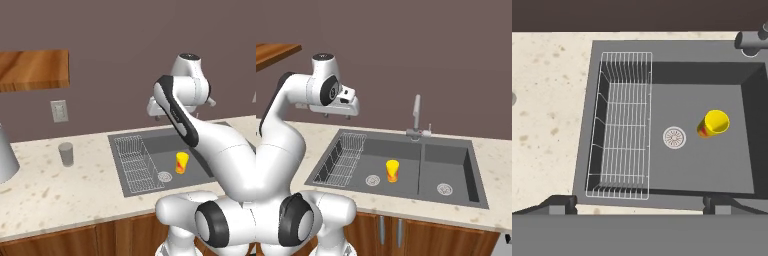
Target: Move any existing items from the left basin to the right basin for drying. Then move the glass cup from the counter to the left basin of the sink for washing.
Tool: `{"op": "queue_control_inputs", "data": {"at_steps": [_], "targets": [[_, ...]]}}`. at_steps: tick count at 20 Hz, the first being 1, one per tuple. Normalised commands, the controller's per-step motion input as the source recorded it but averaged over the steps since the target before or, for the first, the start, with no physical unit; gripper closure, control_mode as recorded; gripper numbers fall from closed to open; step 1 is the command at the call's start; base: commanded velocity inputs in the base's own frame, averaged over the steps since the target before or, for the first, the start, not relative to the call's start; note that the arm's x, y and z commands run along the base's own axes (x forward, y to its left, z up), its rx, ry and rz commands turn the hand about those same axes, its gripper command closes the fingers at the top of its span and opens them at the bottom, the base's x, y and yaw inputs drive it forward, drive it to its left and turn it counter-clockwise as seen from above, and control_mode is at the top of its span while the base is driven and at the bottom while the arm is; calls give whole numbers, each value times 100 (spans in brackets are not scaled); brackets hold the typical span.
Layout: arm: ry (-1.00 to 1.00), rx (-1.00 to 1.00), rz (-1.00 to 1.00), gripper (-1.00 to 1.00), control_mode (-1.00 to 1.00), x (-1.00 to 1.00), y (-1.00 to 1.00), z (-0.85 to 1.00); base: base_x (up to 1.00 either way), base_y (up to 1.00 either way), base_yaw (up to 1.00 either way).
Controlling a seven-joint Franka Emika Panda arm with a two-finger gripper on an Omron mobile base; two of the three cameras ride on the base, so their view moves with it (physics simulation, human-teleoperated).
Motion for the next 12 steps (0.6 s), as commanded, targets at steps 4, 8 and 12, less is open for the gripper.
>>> {"op": "queue_control_inputs", "data": {"at_steps": [4, 8, 12], "targets": [[0, 0, 0, -100, 100, 0, 0, 0, 0, 0, 0], [0, 0, 0, -100, 100, 0, 0, 0, 1, 0, 0], [0, 0, 0, -100, 100, 0, 0, 0, 1, 0, 0]]}}
